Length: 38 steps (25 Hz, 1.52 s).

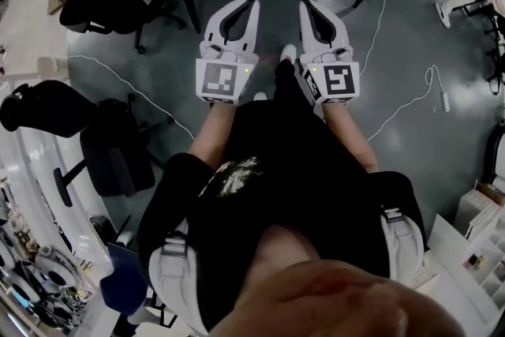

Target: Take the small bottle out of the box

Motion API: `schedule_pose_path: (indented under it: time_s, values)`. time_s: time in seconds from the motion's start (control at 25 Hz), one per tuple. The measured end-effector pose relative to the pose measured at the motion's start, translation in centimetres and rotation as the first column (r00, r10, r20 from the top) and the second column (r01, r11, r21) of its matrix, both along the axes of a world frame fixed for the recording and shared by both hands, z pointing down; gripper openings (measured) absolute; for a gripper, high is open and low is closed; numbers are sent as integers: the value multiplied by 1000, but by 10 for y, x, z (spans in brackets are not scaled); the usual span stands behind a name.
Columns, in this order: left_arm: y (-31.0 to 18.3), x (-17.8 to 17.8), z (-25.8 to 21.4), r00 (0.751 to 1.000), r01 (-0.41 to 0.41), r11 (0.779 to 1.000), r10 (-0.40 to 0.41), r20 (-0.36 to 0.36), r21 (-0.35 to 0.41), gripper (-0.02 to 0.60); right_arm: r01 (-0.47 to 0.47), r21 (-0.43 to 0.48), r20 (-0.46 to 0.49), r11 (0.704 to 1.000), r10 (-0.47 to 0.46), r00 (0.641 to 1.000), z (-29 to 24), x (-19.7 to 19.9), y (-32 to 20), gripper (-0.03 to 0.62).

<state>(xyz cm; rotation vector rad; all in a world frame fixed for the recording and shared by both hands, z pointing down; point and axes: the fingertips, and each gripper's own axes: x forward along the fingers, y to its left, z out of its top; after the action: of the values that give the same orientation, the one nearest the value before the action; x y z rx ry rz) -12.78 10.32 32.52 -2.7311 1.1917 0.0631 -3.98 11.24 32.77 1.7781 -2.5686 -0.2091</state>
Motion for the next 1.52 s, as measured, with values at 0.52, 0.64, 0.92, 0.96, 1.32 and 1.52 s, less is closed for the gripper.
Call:
schedule_pose_path:
  time_s: [0.52, 0.64, 0.92, 0.96, 1.32, 1.52]
  values:
    - [-61, -16, 4, 999, 50, 999, -50, 6, -2, 11, 51, 11, 8, 999, -51, 999, -1, -16, -68, -5]
    - [-79, -7, 8, 999, 38, 999, -38, 8, -11, 11, 45, 4, 7, 999, -45, 999, 0, -9, -84, -5]
    - [-129, 23, 8, 999, 50, 997, -51, -13, -53, 11, 38, -15, 3, 999, -38, 999, 2, 25, -132, -5]
    - [-136, 28, 7, 999, 49, 997, -49, -10, -55, 11, 38, -19, 8, 999, -38, 999, 3, 30, -140, -5]
    - [-200, 59, -2, 995, 59, 997, -54, 79, -55, 11, 37, -16, 63, 999, -36, 997, 0, 67, -208, -5]
    - [-235, 91, -13, 994, 34, 999, -30, 108, -35, 11, 22, -14, 79, 1000, -21, 997, -4, 101, -244, -5]
